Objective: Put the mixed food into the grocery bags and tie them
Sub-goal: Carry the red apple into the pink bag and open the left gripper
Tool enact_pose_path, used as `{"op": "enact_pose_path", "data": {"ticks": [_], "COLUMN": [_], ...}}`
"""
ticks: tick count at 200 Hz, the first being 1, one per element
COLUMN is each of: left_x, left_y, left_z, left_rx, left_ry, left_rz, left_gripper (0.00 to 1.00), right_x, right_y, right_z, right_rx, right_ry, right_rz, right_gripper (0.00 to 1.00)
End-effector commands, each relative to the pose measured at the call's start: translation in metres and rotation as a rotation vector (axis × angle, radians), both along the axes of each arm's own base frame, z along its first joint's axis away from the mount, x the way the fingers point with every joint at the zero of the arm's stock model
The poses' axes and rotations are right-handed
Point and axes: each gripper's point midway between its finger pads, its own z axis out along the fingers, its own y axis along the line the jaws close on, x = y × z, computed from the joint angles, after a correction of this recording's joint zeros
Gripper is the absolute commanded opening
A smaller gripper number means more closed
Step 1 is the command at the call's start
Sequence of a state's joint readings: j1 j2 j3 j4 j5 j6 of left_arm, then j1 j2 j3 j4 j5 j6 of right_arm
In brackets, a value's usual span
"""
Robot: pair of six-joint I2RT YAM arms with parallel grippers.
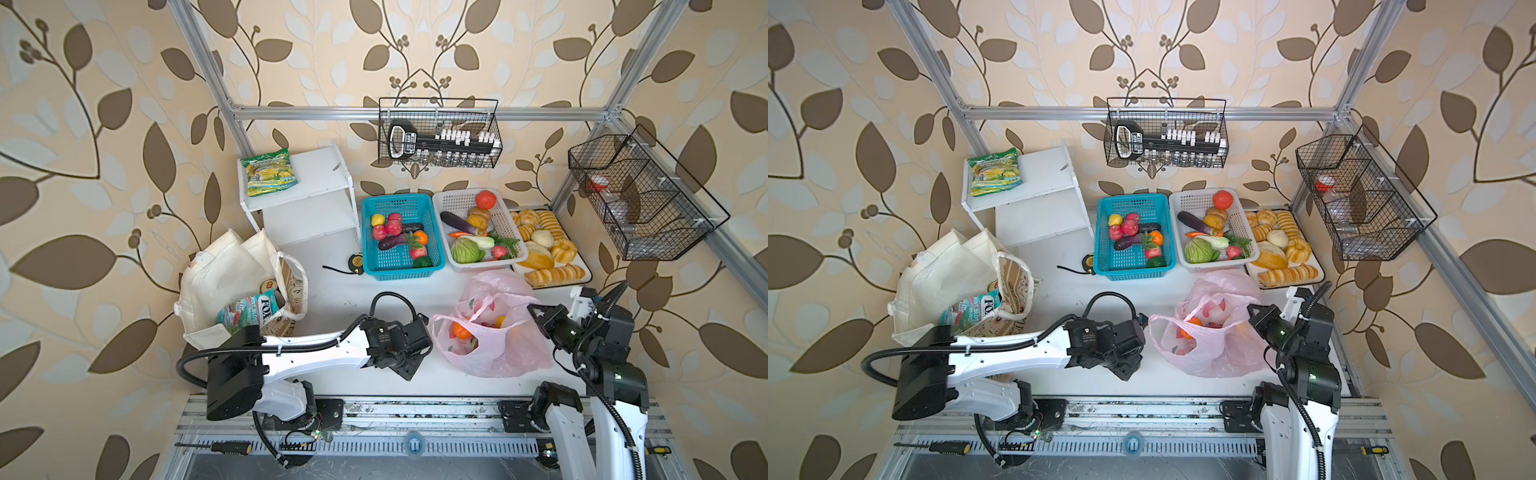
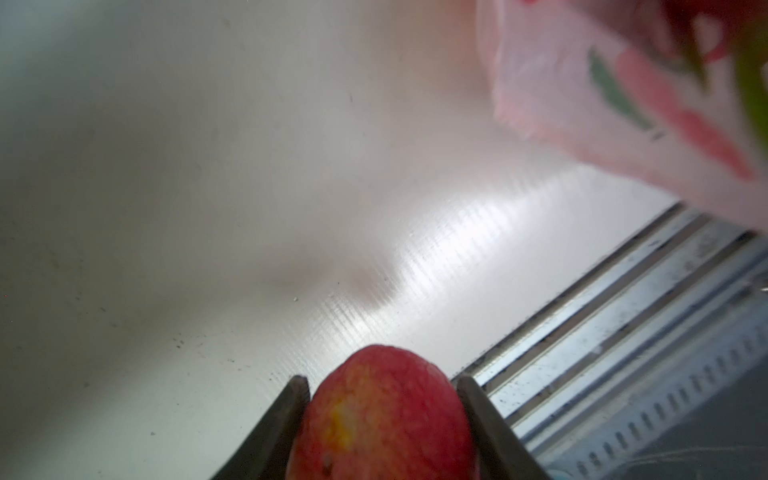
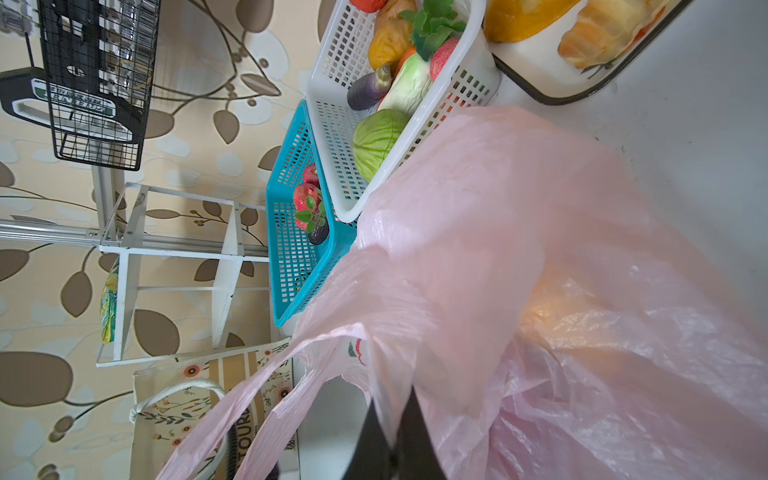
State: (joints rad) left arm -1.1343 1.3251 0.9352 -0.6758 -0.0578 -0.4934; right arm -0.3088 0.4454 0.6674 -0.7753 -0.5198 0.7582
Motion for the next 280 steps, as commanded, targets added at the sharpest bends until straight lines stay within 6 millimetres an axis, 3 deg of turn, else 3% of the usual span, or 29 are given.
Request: {"op": "enact_pose_path", "data": {"ticks": [1,22,34,83,110,146,179,199,245,280], "left_x": [0.039,0.058,0.064,0.059,0.047,0.041,0.019,0.018,0.049,0.081], "left_y": [-0.013,-0.03,-0.044,-0.089,-0.095,-0.086,-0.109,-0.126,-0.161,-0.19], "left_z": [0.071,0.115,0.122,0.091,0.077,0.054,0.057,0.066,0.098,0.095], "left_rx": [-0.204,-0.338,-0.367,-0.341,-0.36,-0.303,-0.472,-0.582,-0.766,-0.8], "left_ry": [-0.082,-0.145,-0.156,0.034,0.118,0.203,0.359,0.404,0.343,0.254], "left_rz": [0.032,-0.009,-0.05,-0.178,-0.199,-0.131,-0.153,-0.15,-0.075,-0.018], "left_gripper": [0.5,0.5,0.51,0.51,0.52,0.53,0.53,0.55,0.61,0.64], "right_x": [0.001,0.0,0.0,0.001,-0.001,0.0,0.004,0.005,0.002,0.0], "right_y": [0.004,0.004,0.003,0.004,0.005,0.007,0.011,0.013,0.015,0.019], "right_z": [-0.001,-0.001,-0.002,0.005,0.005,0.005,0.007,0.006,0.002,0.0], "right_rx": [0.007,0.003,0.006,0.012,0.015,0.037,0.088,0.115,0.124,0.143], "right_ry": [-0.002,0.003,0.007,-0.01,-0.007,-0.014,-0.03,-0.029,-0.018,-0.013], "right_rz": [0.024,0.025,0.022,0.023,0.026,0.024,0.03,0.034,0.042,0.054], "right_gripper": [0.0,0.0,0.0,0.0,0.0,0.0,0.0,0.0,0.0,0.0]}}
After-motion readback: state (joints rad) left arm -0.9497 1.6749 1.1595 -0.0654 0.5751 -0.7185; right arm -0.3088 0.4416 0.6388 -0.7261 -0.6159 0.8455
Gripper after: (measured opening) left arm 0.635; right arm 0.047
